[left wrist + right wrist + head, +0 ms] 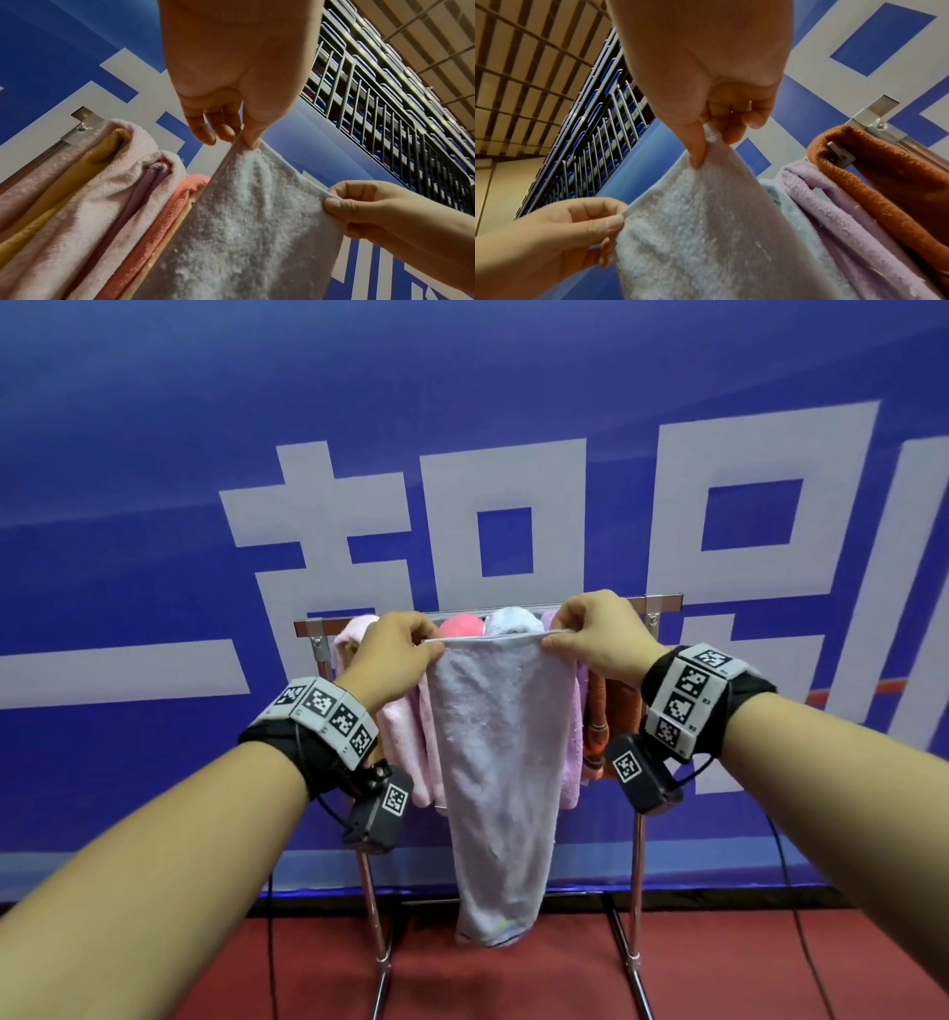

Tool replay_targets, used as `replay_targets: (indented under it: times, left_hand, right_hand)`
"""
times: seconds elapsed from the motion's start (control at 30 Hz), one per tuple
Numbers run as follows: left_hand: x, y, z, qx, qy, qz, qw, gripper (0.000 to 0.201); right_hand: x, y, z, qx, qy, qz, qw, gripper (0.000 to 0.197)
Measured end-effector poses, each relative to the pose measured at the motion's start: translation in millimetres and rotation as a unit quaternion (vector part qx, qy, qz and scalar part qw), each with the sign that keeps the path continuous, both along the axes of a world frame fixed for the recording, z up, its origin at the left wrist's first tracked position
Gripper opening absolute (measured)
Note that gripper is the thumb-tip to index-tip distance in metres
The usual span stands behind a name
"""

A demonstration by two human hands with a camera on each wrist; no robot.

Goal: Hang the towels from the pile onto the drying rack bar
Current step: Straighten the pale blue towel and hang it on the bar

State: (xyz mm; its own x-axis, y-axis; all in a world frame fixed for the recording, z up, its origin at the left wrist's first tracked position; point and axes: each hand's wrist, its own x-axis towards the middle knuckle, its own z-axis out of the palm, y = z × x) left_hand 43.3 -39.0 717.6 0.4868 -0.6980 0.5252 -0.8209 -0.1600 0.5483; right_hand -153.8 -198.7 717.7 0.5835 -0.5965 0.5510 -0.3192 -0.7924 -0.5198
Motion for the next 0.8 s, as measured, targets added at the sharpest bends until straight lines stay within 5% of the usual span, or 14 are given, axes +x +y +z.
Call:
replay_targets:
  times: [0.23, 0.47, 0.63, 0.8]
  left_hand:
    - [-1.1, -0.7, 1.0, -0.004, 0.003, -0.009, 1.000, 0.003]
    - [-4.4, -1.8, -7.9, 0.004, 0.003, -0.074, 0.997, 0.011]
    - [-11.1, -0.2, -6.0, 0.080, -0.033, -0.178, 0.980, 0.034]
    - [-17.3, -3.1, -3.0, 0.173, -0.116, -0.145, 0.967, 0.048]
  right_hand:
    - [3.5, 2.0, 0.7, 0.041, -0.003, 0.048, 0.998, 0.008]
    - [7.7, 9.5, 2.6, 0.020, 0.136, 0.096, 0.986, 0.035]
    - [4.6, 11.2, 4.1, 0.003, 0.156, 0.071, 0.985, 0.035]
    - [5.0, 17.0, 2.6, 0.022, 0.162, 0.089, 0.983, 0.034]
